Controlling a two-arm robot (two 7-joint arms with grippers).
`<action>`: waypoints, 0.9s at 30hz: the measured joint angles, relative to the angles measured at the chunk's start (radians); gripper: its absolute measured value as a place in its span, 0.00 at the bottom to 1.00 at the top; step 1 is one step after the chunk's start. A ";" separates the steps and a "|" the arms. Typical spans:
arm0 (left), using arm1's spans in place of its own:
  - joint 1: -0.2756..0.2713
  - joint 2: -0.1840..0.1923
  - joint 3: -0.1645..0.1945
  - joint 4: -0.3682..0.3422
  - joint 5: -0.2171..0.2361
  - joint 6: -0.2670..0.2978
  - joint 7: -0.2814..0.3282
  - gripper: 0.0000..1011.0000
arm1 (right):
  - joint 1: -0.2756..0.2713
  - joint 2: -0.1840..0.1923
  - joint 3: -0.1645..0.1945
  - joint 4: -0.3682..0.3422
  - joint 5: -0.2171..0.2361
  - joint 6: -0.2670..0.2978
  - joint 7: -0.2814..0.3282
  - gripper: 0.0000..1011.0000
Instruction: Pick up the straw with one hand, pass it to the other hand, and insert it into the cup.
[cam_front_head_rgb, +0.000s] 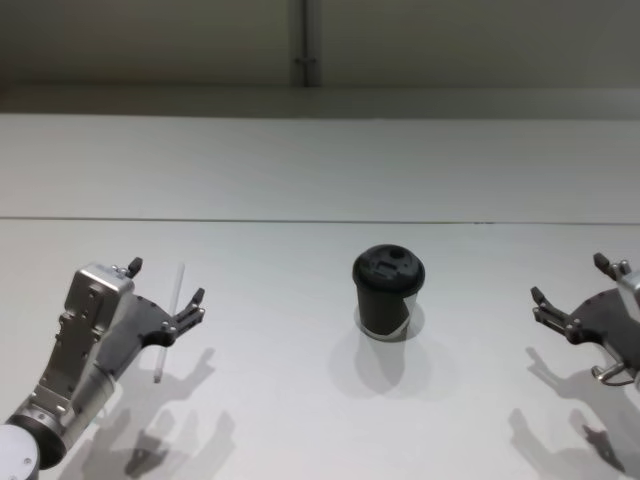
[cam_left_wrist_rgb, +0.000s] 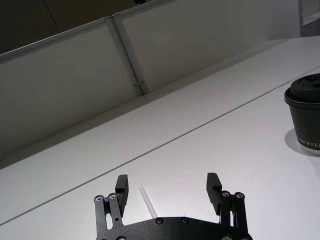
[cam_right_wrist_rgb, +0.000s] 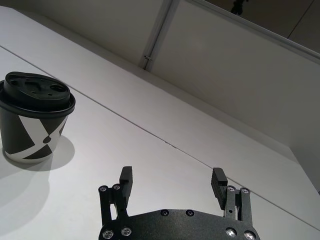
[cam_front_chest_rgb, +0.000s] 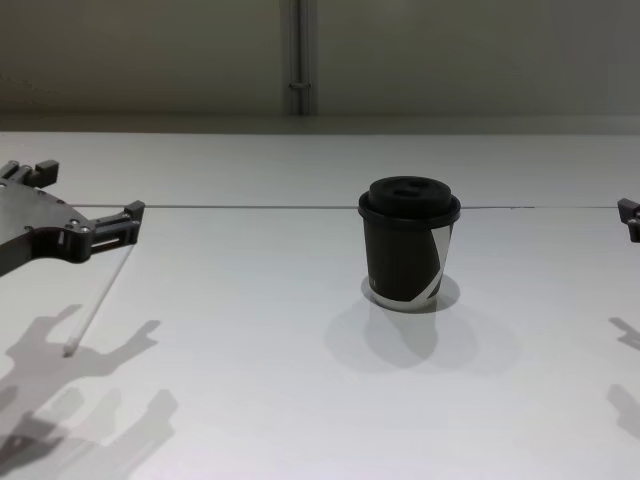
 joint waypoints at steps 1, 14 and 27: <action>0.000 0.000 0.000 0.000 0.000 0.000 0.000 0.99 | 0.000 0.000 0.000 0.000 0.000 0.000 0.000 0.99; 0.016 0.017 -0.044 -0.029 -0.042 0.047 -0.096 0.99 | 0.000 0.000 0.000 0.000 0.000 0.000 0.000 0.99; 0.019 0.020 -0.106 -0.077 -0.133 0.226 -0.164 0.99 | 0.000 0.000 0.000 0.000 0.000 0.000 0.000 0.99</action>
